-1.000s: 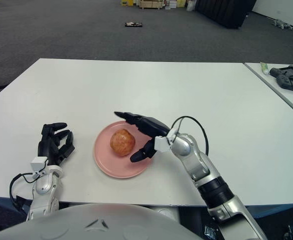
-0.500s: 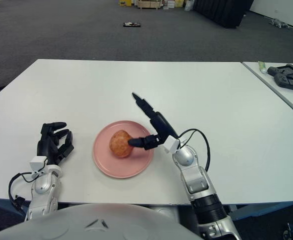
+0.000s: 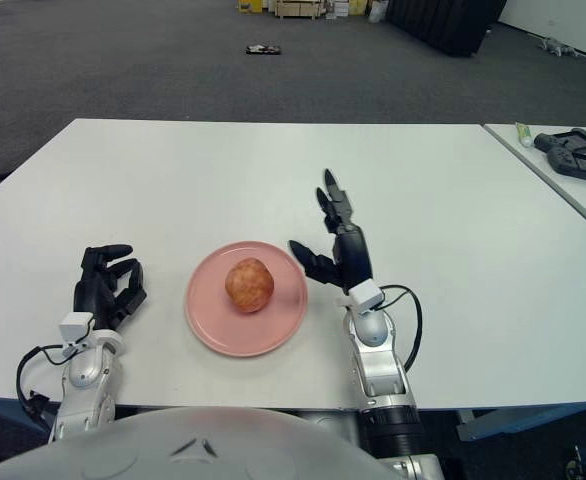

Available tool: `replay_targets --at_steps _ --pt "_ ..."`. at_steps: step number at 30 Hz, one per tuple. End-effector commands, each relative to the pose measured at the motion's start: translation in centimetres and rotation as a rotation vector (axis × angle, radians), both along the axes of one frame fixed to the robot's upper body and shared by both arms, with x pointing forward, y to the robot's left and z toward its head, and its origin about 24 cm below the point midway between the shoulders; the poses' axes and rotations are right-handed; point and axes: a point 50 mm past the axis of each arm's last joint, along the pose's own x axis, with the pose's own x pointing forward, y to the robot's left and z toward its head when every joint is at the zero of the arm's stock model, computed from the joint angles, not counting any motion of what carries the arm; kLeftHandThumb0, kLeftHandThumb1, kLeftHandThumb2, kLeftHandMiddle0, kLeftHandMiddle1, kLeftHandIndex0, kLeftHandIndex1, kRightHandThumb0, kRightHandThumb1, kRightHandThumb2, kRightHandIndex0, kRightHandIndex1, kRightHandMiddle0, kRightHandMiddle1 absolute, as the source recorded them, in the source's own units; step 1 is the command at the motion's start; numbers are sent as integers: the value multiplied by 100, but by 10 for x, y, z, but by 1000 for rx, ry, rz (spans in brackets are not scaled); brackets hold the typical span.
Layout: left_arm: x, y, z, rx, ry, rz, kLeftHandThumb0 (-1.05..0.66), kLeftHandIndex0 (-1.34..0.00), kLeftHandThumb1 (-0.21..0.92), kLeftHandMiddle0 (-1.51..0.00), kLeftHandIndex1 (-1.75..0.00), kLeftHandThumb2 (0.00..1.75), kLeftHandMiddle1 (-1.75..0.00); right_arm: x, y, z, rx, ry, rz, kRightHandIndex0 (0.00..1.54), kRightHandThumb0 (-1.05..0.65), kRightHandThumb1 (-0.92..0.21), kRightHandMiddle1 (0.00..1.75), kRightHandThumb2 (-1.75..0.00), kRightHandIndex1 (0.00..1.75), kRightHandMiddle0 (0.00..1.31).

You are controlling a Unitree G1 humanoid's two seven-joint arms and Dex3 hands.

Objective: Put the apple into the plate.

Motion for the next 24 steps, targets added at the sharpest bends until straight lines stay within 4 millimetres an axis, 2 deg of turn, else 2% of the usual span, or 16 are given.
replay_targets --at_steps 1,4,7,13,16,23,24 --pt "5 -2 4 -12 -36 -7 0 -18 72 -47 -175 75 -148 1 -4 -6 66 6 -86 5 -66 -79 61 -79 42 0" --pt "5 -2 4 -20 -37 -11 0 -17 71 -46 -175 77 -151 -1 -4 -9 99 16 -128 2 -56 -76 86 -92 72 0" --pt "5 -3 4 -19 -36 -18 0 -17 71 -45 -175 77 -151 -2 -3 -11 163 26 -164 2 -48 -71 107 -103 88 0" --pt "5 -2 5 -15 -25 -25 0 -20 70 -47 -175 77 -148 -3 -2 -16 207 63 -201 9 -39 -66 139 -116 105 3" --pt "5 -2 4 -16 -18 -24 0 -21 70 -47 -175 77 -147 -4 -3 -18 205 76 -211 13 -36 -66 145 -120 110 5" --pt "5 -1 4 -13 -10 -16 0 -21 70 -48 -175 77 -146 -9 -3 -25 187 159 -255 20 -34 -69 152 -122 115 8" --pt "5 -1 4 -12 -11 -16 0 -21 70 -48 -175 77 -146 -10 -3 -26 184 174 -262 23 -34 -77 160 -97 116 12"
